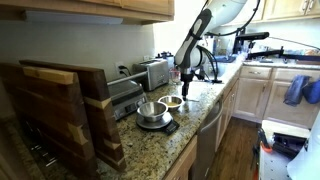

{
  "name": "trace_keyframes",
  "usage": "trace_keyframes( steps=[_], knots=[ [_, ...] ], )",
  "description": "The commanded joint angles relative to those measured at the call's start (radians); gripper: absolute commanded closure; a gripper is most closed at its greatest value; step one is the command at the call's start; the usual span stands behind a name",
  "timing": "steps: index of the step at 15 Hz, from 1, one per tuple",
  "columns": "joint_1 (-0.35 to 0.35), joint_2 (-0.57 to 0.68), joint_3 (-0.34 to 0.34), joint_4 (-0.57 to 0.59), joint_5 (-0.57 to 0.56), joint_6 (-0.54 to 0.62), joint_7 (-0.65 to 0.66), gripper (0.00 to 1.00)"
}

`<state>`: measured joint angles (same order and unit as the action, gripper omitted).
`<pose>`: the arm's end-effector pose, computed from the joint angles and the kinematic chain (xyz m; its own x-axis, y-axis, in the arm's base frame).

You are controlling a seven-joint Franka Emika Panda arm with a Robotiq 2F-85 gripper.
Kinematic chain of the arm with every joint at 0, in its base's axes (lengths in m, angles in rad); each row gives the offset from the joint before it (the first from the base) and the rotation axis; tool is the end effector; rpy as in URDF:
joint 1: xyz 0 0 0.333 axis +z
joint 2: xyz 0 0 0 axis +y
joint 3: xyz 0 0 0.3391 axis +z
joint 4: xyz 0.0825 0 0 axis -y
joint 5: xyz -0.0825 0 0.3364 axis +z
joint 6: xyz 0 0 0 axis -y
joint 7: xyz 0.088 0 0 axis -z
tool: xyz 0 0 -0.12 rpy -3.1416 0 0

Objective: Use the silver spoon to scoop out the contents in the right bowl into the left bowl

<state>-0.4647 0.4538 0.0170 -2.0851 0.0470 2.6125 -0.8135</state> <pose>0.5206 -0.2513 0.2581 0.9449 0.3186 0.0747 0.3173 -0.9479 0.0295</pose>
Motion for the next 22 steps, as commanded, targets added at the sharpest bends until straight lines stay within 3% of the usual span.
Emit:
trace_keyframes(
  steps=[1,12,16,17,19,20,22],
  knots=[
    [0.014,-0.022,-0.018,0.0,-0.005,-0.048,-0.08,0.0],
    [0.051,0.007,-0.026,0.027,-0.004,-0.023,-0.087,0.01],
    [0.049,0.021,-0.025,0.036,-0.001,-0.02,-0.085,0.15],
    [0.05,0.025,-0.025,0.039,-0.001,-0.019,-0.084,0.12],
    [0.049,0.037,-0.023,0.053,0.003,-0.021,-0.081,0.18],
    [0.048,0.043,-0.02,0.059,0.005,-0.021,-0.08,0.25],
    [0.05,0.048,-0.02,0.068,0.005,-0.023,-0.076,0.24]
  ],
)
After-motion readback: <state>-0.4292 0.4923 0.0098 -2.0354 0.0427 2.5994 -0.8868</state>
